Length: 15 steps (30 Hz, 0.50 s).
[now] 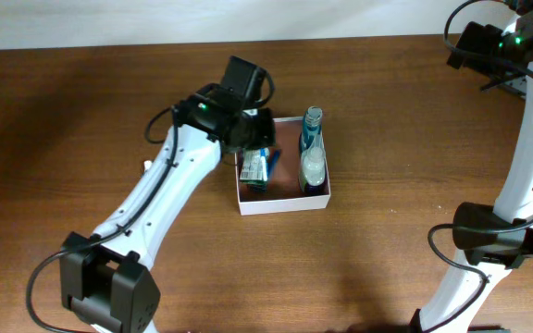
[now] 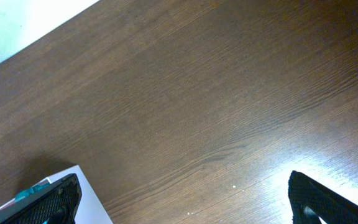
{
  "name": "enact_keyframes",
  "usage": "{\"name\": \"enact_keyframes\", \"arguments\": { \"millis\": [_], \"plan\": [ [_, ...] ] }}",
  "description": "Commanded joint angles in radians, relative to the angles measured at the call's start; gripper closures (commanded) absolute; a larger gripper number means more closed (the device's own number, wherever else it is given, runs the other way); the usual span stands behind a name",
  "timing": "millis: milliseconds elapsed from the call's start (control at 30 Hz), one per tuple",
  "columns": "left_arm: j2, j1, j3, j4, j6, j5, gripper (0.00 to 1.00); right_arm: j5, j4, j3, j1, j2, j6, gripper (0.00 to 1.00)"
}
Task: Pack container
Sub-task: 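Carry the toothbrush right and lower it into the pink box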
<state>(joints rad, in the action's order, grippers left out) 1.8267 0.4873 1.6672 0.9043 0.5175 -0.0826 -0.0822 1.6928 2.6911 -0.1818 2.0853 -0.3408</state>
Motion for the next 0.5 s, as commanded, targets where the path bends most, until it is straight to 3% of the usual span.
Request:
{"name": "enact_keyframes", "arguments": {
  "millis": [0, 467],
  "plan": [
    [0.008, 0.015, 0.004, -0.015, 0.010, 0.008, 0.99, -0.008, 0.005, 0.002, -0.003, -0.014, -0.004, 0.02],
    [0.142, 0.017, 0.003, 0.014, 0.010, -0.008, 0.99, -0.008, 0.005, 0.002, -0.003, -0.014, -0.004, 0.02]
  ]
}}
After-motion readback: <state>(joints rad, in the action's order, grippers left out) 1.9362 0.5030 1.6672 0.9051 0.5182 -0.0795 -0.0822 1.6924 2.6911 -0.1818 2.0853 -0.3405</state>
